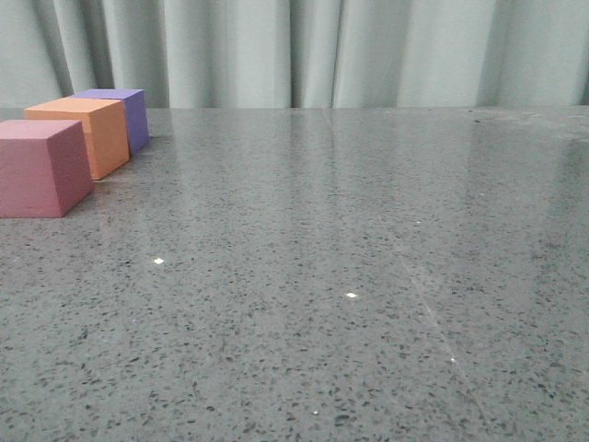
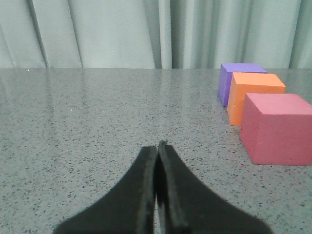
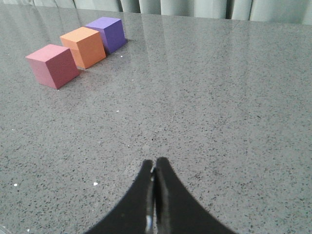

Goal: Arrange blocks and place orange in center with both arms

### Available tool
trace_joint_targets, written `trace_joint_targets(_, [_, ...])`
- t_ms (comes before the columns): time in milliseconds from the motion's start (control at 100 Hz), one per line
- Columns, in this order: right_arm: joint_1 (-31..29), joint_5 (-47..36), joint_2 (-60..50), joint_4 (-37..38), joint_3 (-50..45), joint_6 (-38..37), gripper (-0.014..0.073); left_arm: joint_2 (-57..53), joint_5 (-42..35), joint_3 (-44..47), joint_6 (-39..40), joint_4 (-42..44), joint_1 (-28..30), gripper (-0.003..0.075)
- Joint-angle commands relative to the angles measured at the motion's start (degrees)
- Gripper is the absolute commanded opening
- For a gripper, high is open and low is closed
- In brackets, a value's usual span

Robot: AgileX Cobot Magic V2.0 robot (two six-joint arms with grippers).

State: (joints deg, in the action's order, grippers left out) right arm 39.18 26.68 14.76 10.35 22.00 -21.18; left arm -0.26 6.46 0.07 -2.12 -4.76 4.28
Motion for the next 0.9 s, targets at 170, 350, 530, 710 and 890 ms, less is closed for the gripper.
trace_joint_targets(170, [0.1, -4.1, 0.6, 1.0, 1.4, 0.0, -0.0120, -1.9, -4.2, 1.1, 0.1, 0.1, 0.0, -0.0019])
trace_joint_targets(350, [0.1, -4.1, 0.6, 1.0, 1.4, 0.0, -0.0120, -1.9, -4.2, 1.1, 0.1, 0.1, 0.0, -0.0019])
trace_joint_targets(530, [0.1, -4.1, 0.6, 1.0, 1.4, 0.0, -0.0120, -1.9, -4.2, 1.1, 0.1, 0.1, 0.0, -0.0019])
trace_joint_targets(710, [-2.9, -5.3, 0.5, 0.5, 1.1, 0.0, -0.0120, -1.9, -4.2, 1.1, 0.1, 0.1, 0.0, -0.0019])
trace_joint_targets(890, [-12.0, -11.7, 0.5, -9.9, -2.7, 8.5, -0.0120, -1.9, -4.2, 1.1, 0.1, 0.1, 0.0, -0.0019])
